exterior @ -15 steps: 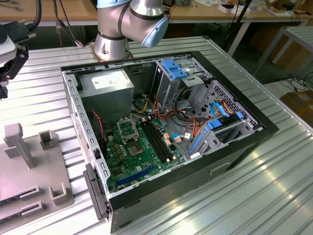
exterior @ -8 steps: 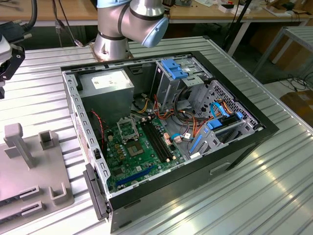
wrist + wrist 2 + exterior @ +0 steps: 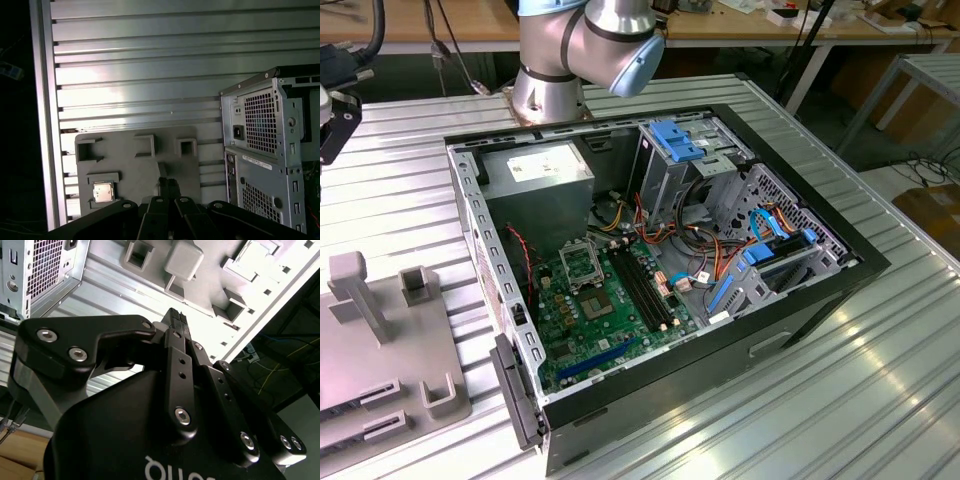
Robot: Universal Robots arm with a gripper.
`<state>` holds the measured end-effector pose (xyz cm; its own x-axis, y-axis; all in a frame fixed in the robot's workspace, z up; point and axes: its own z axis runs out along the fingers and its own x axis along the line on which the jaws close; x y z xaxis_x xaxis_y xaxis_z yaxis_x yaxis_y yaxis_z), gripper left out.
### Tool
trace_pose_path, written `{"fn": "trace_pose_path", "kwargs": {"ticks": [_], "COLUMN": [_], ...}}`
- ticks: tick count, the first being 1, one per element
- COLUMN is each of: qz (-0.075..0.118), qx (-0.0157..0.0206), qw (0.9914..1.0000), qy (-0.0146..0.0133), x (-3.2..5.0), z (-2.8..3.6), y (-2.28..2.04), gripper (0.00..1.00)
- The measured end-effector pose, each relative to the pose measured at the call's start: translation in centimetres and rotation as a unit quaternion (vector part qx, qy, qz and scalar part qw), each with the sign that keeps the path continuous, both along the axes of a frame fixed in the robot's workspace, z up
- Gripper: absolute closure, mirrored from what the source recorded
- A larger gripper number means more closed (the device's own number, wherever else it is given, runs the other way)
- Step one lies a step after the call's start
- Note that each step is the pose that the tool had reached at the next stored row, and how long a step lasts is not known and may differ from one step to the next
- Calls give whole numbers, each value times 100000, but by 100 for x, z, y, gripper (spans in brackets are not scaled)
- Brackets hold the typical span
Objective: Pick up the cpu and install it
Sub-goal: 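Reach for the cpu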
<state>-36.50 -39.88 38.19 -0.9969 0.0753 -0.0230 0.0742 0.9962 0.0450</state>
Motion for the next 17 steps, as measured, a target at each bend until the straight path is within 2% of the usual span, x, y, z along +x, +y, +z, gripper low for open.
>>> {"fn": "trace_pose_path", "kwargs": {"ticks": [7, 17], "qz": [1, -2], "qx": [1, -2], "qw": [100000, 100000], "qy": [3, 2], "x": [-56, -210], "z": [-2, -12], "y": [-2, -53], "gripper": [89, 89]}}
